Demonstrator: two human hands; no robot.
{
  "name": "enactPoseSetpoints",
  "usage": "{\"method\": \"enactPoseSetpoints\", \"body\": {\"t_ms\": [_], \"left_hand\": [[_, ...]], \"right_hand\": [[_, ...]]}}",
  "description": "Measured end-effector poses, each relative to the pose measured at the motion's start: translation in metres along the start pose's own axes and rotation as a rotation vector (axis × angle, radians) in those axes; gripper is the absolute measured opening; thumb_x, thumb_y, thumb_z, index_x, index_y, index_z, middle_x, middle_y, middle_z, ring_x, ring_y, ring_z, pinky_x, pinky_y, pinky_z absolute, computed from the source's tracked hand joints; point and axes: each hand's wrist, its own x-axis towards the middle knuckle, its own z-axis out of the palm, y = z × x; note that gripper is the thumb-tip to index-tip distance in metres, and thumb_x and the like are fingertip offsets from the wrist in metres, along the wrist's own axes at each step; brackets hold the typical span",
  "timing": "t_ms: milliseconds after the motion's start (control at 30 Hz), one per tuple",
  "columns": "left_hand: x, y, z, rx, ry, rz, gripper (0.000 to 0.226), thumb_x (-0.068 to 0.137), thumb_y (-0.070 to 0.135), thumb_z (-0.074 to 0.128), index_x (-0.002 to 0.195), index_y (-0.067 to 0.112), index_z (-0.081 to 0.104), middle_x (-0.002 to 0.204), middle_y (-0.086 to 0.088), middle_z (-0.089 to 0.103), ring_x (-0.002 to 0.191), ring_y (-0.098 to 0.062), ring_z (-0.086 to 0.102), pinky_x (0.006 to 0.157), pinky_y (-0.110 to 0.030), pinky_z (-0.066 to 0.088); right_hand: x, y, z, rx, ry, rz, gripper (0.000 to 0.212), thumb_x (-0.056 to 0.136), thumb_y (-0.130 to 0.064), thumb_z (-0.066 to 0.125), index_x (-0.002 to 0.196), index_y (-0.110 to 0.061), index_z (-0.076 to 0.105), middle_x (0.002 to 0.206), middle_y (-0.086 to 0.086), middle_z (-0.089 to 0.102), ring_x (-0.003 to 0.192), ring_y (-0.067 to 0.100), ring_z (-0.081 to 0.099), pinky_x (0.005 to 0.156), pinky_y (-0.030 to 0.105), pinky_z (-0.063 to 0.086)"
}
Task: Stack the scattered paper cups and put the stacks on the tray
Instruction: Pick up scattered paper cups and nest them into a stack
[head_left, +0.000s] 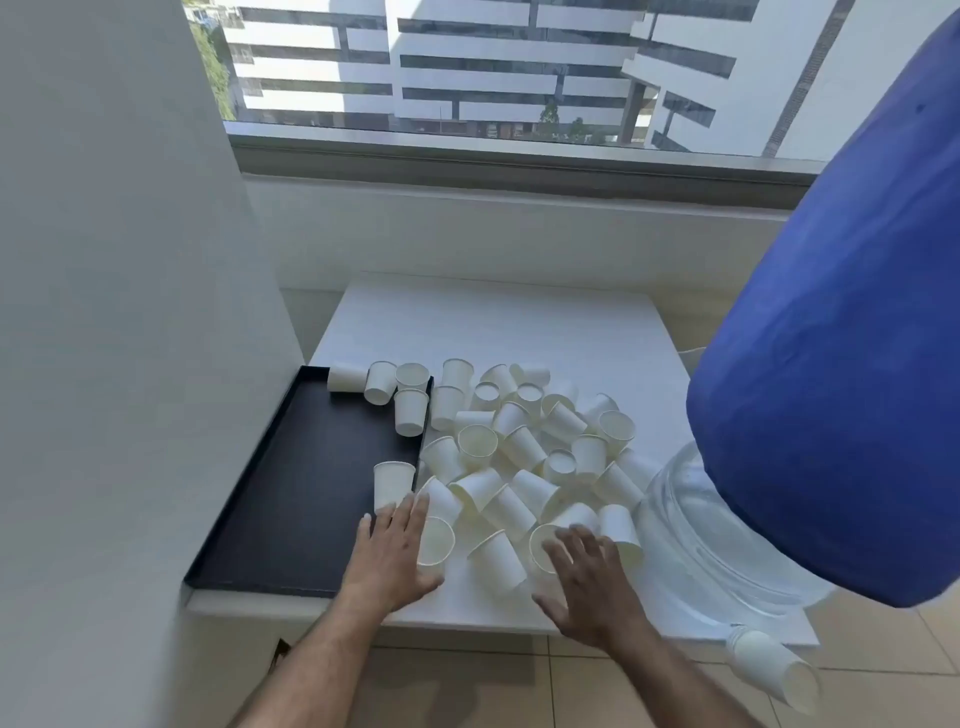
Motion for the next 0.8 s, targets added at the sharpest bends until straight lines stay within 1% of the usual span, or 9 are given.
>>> {"method": "enactPoseSetpoints", "body": {"t_ms": [33, 100, 200, 333, 400, 533, 633, 733, 800], "left_hand": [[0.000, 0.000, 0.001, -0.007, -0.022, 0.000, 0.108, 0.081, 0.064, 0.054, 0.157, 0.020, -0.009, 0.166, 0.000, 0.008, 0.148, -0.024, 0.016, 0.122, -0.049, 0.018], [0.001, 0.001, 0.006, 0.024, -0.033, -0.007, 0.107, 0.082, 0.061, 0.057, 0.157, 0.020, -0.007, 0.164, 0.002, 0.014, 0.145, -0.021, 0.022, 0.118, -0.046, 0.023], [0.004, 0.005, 0.011, 0.045, -0.042, -0.018, 0.102, 0.086, 0.061, 0.055, 0.158, 0.018, -0.004, 0.159, 0.004, 0.024, 0.142, -0.021, 0.027, 0.115, -0.044, 0.028], [0.007, 0.008, 0.016, 0.063, -0.020, -0.046, 0.086, 0.092, 0.061, 0.048, 0.156, 0.018, 0.011, 0.152, 0.005, 0.035, 0.135, -0.019, 0.035, 0.110, -0.042, 0.031], [0.006, 0.009, 0.019, 0.061, -0.012, -0.065, 0.084, 0.090, 0.063, 0.048, 0.154, 0.018, 0.017, 0.147, 0.005, 0.040, 0.131, -0.019, 0.039, 0.107, -0.041, 0.033], [0.000, 0.008, 0.020, 0.002, 0.054, -0.077, 0.079, 0.081, 0.063, 0.055, 0.145, 0.019, 0.040, 0.123, 0.004, 0.056, 0.116, -0.021, 0.051, 0.094, -0.037, 0.041], [-0.009, 0.006, 0.019, -0.155, 0.121, -0.056, 0.068, 0.075, 0.057, 0.062, 0.131, 0.020, 0.055, 0.109, 0.003, 0.057, 0.101, -0.020, 0.056, 0.086, -0.033, 0.046], [-0.021, 0.009, 0.018, -0.433, 0.167, -0.069, 0.058, 0.071, 0.049, 0.069, 0.122, 0.023, 0.057, 0.109, 0.006, 0.051, 0.089, -0.019, 0.061, 0.074, -0.032, 0.052], [-0.028, 0.013, 0.018, -0.575, 0.198, -0.070, 0.062, 0.068, 0.044, 0.073, 0.124, 0.023, 0.055, 0.113, 0.010, 0.051, 0.088, -0.018, 0.063, 0.073, -0.033, 0.053]], "right_hand": [[-0.001, 0.000, 0.002, -0.025, -0.032, -0.027, 0.061, 0.066, -0.060, 0.070, 0.110, -0.019, 0.063, 0.117, 0.004, 0.064, 0.111, 0.030, 0.061, 0.082, 0.047, 0.054], [-0.004, -0.002, 0.009, -0.064, -0.009, -0.046, 0.049, 0.060, -0.051, 0.078, 0.098, -0.022, 0.067, 0.106, 0.001, 0.067, 0.103, 0.027, 0.065, 0.072, 0.043, 0.056], [-0.005, -0.003, 0.015, -0.070, 0.005, -0.031, 0.031, 0.058, -0.036, 0.083, 0.081, -0.024, 0.066, 0.090, -0.003, 0.067, 0.092, 0.024, 0.067, 0.064, 0.039, 0.054], [-0.004, -0.003, 0.016, -0.074, 0.021, -0.012, 0.031, 0.044, -0.017, 0.084, 0.066, -0.025, 0.062, 0.072, -0.005, 0.063, 0.075, 0.022, 0.064, 0.056, 0.036, 0.049], [-0.003, -0.004, 0.019, -0.083, 0.027, -0.018, 0.033, 0.040, -0.015, 0.083, 0.062, -0.025, 0.061, 0.067, -0.005, 0.062, 0.071, 0.022, 0.064, 0.053, 0.035, 0.048], [-0.008, -0.005, 0.021, -0.034, 0.042, -0.022, 0.031, 0.041, -0.017, 0.083, 0.059, -0.025, 0.058, 0.060, -0.007, 0.060, 0.069, 0.020, 0.063, 0.054, 0.032, 0.048], [-0.016, -0.002, 0.022, 0.047, 0.091, -0.007, 0.034, 0.044, -0.015, 0.086, 0.059, -0.024, 0.056, 0.056, -0.007, 0.059, 0.071, 0.020, 0.065, 0.055, 0.032, 0.050], [-0.023, 0.005, 0.021, 0.223, 0.227, 0.031, 0.031, 0.059, -0.006, 0.085, 0.067, -0.020, 0.058, 0.063, -0.005, 0.062, 0.079, 0.022, 0.064, 0.061, 0.034, 0.053], [-0.025, 0.007, 0.017, 0.382, 0.366, 0.077, 0.024, 0.071, -0.002, 0.080, 0.079, -0.017, 0.065, 0.075, -0.003, 0.065, 0.083, 0.022, 0.061, 0.070, 0.033, 0.052]]}}
